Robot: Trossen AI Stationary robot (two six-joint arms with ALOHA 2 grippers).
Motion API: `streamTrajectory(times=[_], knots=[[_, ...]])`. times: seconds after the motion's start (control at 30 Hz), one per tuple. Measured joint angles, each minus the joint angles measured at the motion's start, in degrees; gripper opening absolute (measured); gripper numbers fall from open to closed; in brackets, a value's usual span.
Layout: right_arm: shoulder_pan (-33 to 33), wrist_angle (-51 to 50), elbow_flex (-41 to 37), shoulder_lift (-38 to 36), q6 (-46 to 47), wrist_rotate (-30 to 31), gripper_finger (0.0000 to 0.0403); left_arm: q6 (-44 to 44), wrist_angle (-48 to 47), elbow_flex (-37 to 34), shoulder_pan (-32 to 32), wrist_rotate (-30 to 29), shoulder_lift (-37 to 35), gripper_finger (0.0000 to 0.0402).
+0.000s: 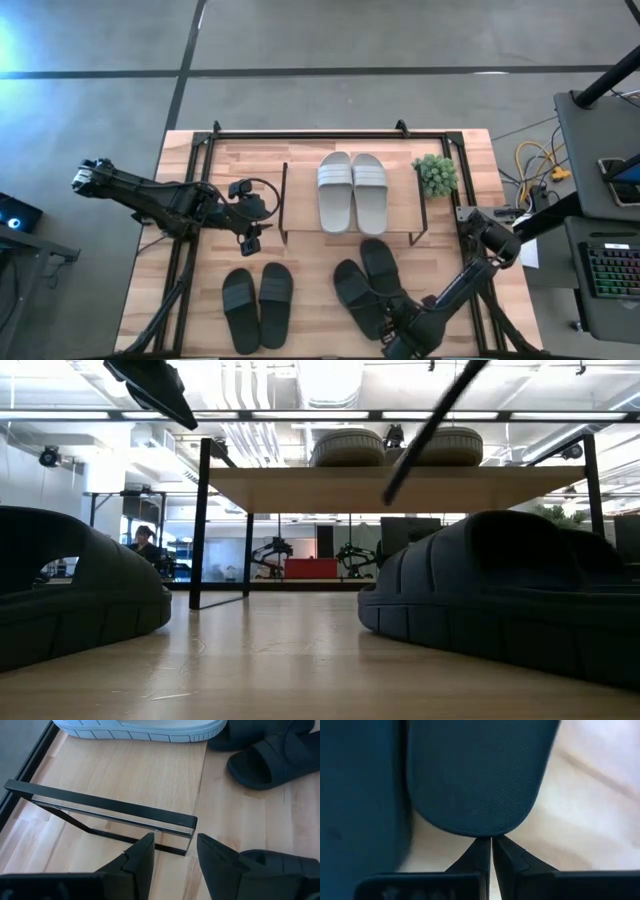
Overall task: Pick and place slides into the shelf
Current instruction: Put the right black slide under the shelf
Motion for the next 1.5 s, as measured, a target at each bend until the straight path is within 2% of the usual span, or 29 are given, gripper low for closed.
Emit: streamTrajectory(times=[0.37, 0.57, 0.77, 0.9, 1.07, 1.23, 1.3, 1.37, 1.5], knots=[[-7.3, -2.6, -1.6, 0.1, -5.4, 12.2, 0.0009, -1.5, 0.0, 0.0, 0.0, 0.2, 0.0, 0.0135], [-7.0, -4.4, 0.6, -0.6, -7.2, 13.5, 0.0009, -3.0, 0.0, 0.0, -0.1, 0.6, -0.1, 0.0135], [-1.5, -14.1, 5.2, -1.4, 2.8, 15.9, 0.0009, -3.6, 0.0, -0.4, -0.3, 3.2, 0.0, 0.0135], [0.2, -13.6, 5.5, -2.5, 8.2, 15.7, 0.0012, -4.5, 0.2, -1.1, -0.6, 3.6, 0.1, 0.0135], [-0.2, -13.4, 5.5, -2.9, 8.4, 16.3, 0.0053, -4.4, 0.4, -1.1, -0.7, 3.6, 0.1, 0.0135], [-2.8, -17.2, 5.5, -2.7, -0.7, 19.2, 0.0123, -4.4, 0.8, -1.1, -1.4, 3.6, 0.1, 0.0135], [-3.5, -19.2, 5.5, -2.5, -7.7, 23.8, 0.0145, -4.4, 1.0, -1.2, -1.8, 3.6, 0.1, 0.0135], [-4.2, -21.7, 5.5, -2.4, -14.8, 28.0, 0.0159, -4.4, 1.0, -1.2, -2.0, 3.6, 0.1, 0.0135], [-6.0, -27.1, 5.2, -2.4, -24.1, 31.6, 0.0166, -4.4, 1.0, -1.2, -3.1, 3.4, 0.1, 0.0135]])
